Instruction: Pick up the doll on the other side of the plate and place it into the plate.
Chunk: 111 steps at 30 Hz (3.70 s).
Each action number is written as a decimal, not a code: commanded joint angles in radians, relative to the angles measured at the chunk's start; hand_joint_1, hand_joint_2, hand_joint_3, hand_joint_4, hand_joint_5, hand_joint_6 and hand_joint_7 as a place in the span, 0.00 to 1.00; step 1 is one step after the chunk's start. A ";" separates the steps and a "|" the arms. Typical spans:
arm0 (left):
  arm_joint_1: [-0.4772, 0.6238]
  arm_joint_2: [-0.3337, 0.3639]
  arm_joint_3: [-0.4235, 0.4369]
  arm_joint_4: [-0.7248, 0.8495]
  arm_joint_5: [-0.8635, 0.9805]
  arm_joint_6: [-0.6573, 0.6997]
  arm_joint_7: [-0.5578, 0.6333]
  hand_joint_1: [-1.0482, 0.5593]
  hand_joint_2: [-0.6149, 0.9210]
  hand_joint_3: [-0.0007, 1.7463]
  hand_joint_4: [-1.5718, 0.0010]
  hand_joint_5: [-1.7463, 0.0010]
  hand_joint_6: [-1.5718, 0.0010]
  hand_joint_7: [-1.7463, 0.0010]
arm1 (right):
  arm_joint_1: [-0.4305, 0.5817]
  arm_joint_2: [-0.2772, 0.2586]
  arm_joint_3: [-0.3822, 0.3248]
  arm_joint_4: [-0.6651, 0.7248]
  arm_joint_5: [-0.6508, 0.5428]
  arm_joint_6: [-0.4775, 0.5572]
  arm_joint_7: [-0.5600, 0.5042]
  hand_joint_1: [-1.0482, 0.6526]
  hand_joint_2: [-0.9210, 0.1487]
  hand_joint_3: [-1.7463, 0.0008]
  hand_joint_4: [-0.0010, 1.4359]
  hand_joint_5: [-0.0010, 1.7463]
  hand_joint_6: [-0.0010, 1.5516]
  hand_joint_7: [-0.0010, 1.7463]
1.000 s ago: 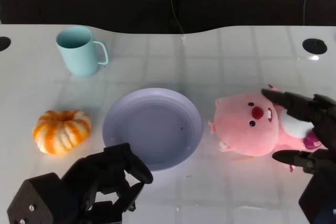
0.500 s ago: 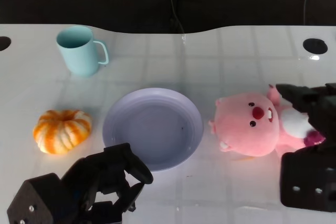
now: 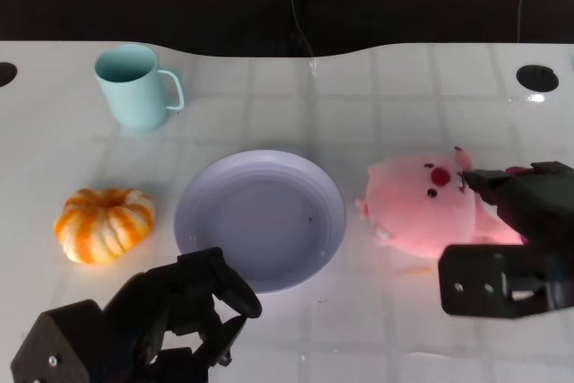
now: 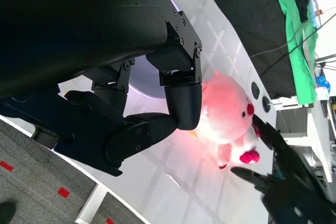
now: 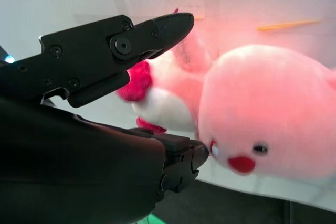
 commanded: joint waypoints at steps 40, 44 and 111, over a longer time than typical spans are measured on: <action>0.027 -0.001 -0.019 -0.088 0.034 0.052 0.023 0.49 0.84 0.51 0.58 0.00 0.60 0.18 | -0.326 0.151 0.062 0.796 0.221 -0.363 -0.873 0.50 0.11 0.79 0.63 1.00 0.48 0.93; 0.026 0.002 -0.020 -0.088 0.042 0.045 0.024 0.50 0.84 0.52 0.59 0.00 0.60 0.18 | -0.324 0.132 0.009 0.709 0.254 -0.376 -0.896 0.52 0.44 0.42 0.65 1.00 0.46 0.99; 0.035 -0.025 -0.049 -0.051 0.054 0.016 0.036 0.49 0.86 0.49 0.59 0.00 0.60 0.20 | -0.445 0.263 0.139 0.194 0.344 -0.316 -0.015 0.11 0.00 0.86 0.12 0.13 0.14 0.01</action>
